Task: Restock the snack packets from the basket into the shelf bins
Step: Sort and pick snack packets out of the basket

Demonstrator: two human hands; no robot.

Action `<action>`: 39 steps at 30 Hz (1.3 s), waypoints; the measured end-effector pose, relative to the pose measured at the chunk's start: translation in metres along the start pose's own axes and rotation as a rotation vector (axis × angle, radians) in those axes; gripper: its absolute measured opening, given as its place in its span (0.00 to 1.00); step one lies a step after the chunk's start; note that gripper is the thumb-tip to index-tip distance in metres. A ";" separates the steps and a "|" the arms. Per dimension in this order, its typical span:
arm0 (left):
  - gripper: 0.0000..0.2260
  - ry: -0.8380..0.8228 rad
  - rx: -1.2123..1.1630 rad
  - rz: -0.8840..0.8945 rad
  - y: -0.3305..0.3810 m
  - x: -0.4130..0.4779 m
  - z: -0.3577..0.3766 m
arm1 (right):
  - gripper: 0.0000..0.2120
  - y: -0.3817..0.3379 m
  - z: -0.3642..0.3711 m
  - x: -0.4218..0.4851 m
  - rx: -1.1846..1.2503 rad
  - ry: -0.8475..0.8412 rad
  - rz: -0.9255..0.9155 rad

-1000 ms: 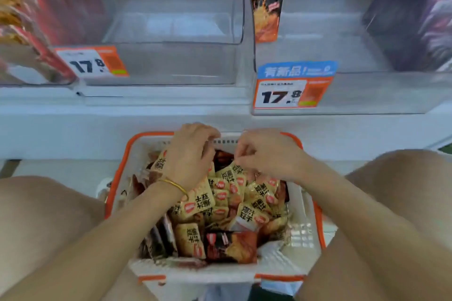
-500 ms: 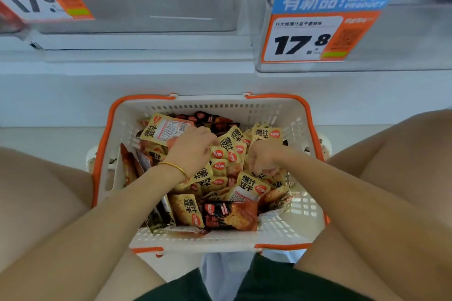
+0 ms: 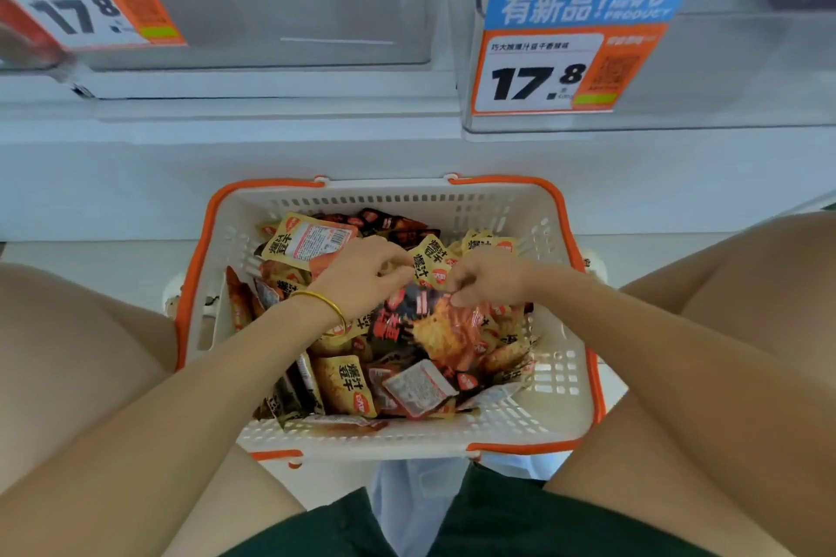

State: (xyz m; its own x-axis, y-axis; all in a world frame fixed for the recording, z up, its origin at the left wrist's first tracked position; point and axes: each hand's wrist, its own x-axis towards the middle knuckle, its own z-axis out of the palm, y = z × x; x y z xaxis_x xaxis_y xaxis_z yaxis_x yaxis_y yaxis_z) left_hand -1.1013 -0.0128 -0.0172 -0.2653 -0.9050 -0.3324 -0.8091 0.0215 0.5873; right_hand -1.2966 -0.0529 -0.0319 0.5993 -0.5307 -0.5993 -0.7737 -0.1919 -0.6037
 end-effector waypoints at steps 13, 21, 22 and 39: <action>0.03 0.127 -0.411 -0.037 0.048 -0.014 -0.076 | 0.09 -0.037 -0.064 -0.062 0.585 0.105 -0.093; 0.10 0.048 -0.428 0.169 0.106 -0.037 -0.148 | 0.08 -0.090 -0.091 -0.128 0.682 0.106 -0.303; 0.10 0.053 -0.428 0.182 0.113 -0.039 -0.156 | 0.09 -0.098 -0.094 -0.136 0.694 0.113 -0.317; 0.32 0.583 0.356 0.179 0.176 0.046 -0.203 | 0.05 -0.093 -0.276 -0.103 0.539 0.725 0.201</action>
State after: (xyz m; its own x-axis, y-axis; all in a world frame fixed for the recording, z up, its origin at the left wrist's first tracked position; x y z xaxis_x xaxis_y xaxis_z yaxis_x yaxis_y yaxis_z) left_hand -1.1494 -0.1372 0.2208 -0.1670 -0.9526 0.2544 -0.9280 0.2391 0.2858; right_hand -1.3434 -0.2083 0.2313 0.0488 -0.9342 -0.3534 -0.5403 0.2729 -0.7960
